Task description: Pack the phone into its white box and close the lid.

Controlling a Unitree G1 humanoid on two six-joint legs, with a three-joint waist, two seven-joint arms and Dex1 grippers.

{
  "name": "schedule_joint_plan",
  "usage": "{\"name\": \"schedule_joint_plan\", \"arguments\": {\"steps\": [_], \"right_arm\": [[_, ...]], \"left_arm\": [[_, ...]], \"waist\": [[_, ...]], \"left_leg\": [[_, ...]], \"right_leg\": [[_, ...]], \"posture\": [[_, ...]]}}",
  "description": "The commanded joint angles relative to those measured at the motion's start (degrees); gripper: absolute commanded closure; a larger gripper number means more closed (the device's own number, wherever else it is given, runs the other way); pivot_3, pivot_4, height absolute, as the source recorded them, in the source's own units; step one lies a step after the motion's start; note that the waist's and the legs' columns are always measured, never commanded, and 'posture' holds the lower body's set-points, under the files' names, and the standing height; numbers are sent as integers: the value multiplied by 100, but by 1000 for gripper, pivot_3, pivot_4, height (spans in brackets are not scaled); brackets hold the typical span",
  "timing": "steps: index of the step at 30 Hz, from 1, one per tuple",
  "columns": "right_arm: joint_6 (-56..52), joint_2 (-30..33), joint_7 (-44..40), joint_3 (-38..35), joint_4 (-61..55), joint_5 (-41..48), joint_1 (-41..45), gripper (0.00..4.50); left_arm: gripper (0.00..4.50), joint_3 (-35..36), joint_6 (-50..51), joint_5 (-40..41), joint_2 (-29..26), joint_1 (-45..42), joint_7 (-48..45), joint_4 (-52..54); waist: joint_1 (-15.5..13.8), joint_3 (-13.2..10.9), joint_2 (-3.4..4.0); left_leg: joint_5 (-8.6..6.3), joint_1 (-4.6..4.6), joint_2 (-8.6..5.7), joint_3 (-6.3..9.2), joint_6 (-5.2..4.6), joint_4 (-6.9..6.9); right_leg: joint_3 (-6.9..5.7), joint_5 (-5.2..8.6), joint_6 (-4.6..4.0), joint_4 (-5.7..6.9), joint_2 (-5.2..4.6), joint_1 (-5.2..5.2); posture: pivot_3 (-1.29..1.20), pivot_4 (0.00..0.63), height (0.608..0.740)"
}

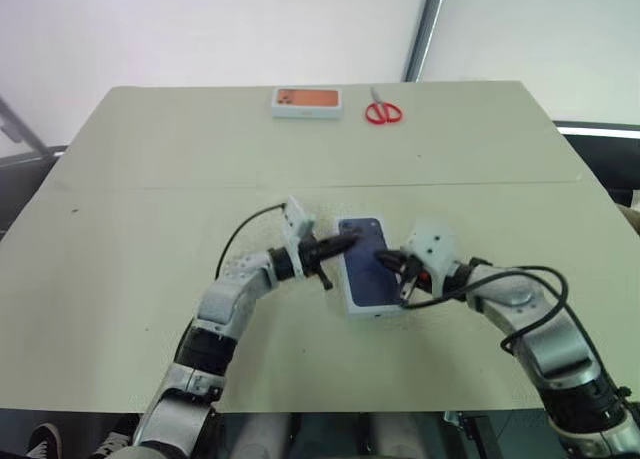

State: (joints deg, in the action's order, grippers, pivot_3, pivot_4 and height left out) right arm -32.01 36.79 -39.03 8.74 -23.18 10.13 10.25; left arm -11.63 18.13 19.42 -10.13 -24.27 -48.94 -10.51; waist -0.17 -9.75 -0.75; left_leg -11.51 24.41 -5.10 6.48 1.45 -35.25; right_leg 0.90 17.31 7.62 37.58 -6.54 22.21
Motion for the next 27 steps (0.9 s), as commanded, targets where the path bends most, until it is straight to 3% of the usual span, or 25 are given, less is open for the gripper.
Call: {"name": "schedule_joint_plan", "arguments": {"steps": [1,6,7,9,11,16,21,27], "right_arm": [[-75,106,-49,226,-77,-176,-124,4444],[-387,-115,-84,-127,-41,243,24,4444],[-521,-212,-100,-309,-27,480,71,4208],[-563,-279,-109,-541,-15,659,151,3562],[-520,-319,-97,-746,-20,793,210,2514],[-309,-204,-256,-1414,-224,1260,190,6],[34,-78,-307,-1625,-486,1255,-115,0],[771,65,-591,-1712,-743,1144,-1083,0]], "left_arm": [[4500,-197,7,-284,-156,103,-56,-64],[4500,128,685,207,-103,27,-65,18],[4243,211,731,267,-88,-14,-32,40],[3577,338,631,289,-108,-79,28,134],[2593,449,637,401,-219,-106,-84,285],[68,1009,530,790,-1150,21,-761,872],[22,1605,-109,682,-1871,498,-973,919],[22,1917,-445,416,-2418,1507,-862,975]], "waist": [[-18,14,-8],[-26,18,-9],[-25,18,-9],[-30,17,-9],[-39,16,-9],[-8,10,-8],[-4,10,-6],[-45,10,-5]], "left_leg": [[0,-3,1,4,1,0],[-4,-41,2,9,-3,4],[-4,-46,2,10,-3,6],[-4,-49,3,13,-3,7],[-4,-48,2,13,-3,6],[-3,-30,4,12,-1,14],[-3,-12,3,7,-1,14],[-4,-7,1,5,-2,13]], "right_leg": [[-2,0,0,0,2,-5],[-6,1,-1,-17,1,-51],[-7,2,-1,-20,1,-57],[-10,2,-1,-23,1,-62],[-10,1,-1,-23,1,-62],[-8,1,-1,-20,2,-36],[-2,1,-1,-20,-2,-15],[-2,1,-3,-21,-14,-2]], "posture": [[0,150,740],[0,150,740],[0,150,740],[0,150,740],[0,150,740],[0,150,740],[0,150,740],[0,150,740]]}}
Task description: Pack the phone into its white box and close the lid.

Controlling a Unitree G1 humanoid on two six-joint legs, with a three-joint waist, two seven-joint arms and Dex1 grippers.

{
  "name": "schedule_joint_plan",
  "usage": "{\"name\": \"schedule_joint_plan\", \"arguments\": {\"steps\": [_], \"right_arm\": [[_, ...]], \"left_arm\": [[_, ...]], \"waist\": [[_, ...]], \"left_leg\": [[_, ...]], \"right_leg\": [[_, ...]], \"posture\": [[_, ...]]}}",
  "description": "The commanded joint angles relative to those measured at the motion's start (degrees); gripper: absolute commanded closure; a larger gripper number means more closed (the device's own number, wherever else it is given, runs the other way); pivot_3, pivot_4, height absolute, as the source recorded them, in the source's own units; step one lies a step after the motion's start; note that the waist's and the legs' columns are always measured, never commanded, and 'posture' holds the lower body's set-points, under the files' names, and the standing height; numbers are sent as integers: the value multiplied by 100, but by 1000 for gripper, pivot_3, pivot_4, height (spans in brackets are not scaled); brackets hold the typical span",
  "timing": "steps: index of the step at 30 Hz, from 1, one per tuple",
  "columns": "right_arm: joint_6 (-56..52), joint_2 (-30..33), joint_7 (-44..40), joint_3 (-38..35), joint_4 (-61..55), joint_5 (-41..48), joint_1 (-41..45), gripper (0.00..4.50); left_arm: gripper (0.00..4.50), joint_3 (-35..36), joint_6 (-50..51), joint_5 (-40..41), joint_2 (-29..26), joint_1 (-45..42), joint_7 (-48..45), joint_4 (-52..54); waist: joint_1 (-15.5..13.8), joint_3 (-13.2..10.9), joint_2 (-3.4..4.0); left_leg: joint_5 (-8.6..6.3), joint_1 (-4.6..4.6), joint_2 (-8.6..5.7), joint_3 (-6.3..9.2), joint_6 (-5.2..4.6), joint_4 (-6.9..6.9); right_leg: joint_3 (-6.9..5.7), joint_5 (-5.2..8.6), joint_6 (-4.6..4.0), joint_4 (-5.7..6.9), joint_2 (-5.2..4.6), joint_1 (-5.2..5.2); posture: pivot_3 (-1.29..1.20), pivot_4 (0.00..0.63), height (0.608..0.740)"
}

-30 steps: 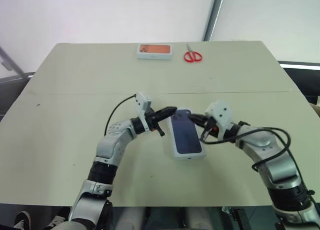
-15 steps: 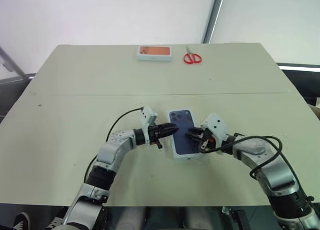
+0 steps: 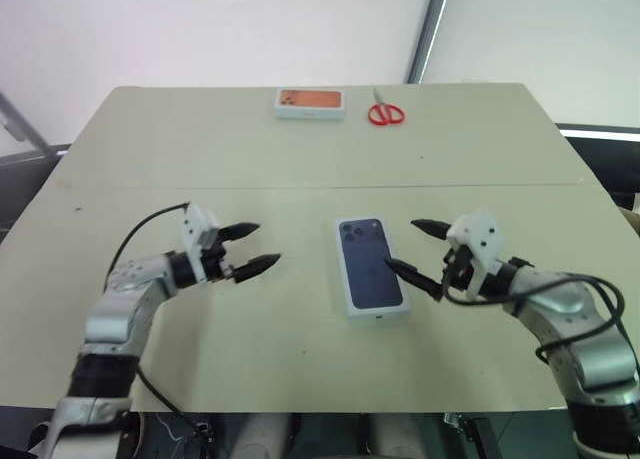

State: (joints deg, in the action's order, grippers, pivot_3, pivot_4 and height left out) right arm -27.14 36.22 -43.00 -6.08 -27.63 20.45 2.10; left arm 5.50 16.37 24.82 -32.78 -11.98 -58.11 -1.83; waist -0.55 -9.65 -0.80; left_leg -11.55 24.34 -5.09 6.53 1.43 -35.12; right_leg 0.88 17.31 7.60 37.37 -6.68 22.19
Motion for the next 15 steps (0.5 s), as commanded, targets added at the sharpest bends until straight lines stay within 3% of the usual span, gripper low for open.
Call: {"name": "schedule_joint_plan", "arguments": {"steps": [1,4,10,15], "right_arm": [[316,164,-305,-338,-303,225,-443,0],[705,272,-709,-959,-367,465,-1250,0],[1439,313,-1054,-1714,-92,553,-1806,0],[1708,272,-1205,-1571,90,525,-1952,0]], "left_arm": [[22,300,-330,-72,-185,459,32,140],[22,846,-353,250,-343,1259,-22,518],[22,1293,-415,399,-459,2055,-49,976],[22,1248,-452,220,-514,2134,121,1009]], "waist": [[-12,0,0],[-13,0,-1],[-15,3,3],[-23,2,3]], "left_leg": [[0,1,-1,-1,0,-1],[-1,4,1,-1,-1,-3],[-2,-2,11,-1,3,-6],[-6,0,10,-4,-4,-2]], "right_leg": [[0,0,0,0,-2,1],[2,0,-1,-1,-10,-1],[4,10,-26,-11,-11,-5],[3,10,-25,-24,-11,0]], "posture": [[0,150,740],[0,150,740],[0,150,740],[0,150,740]]}}
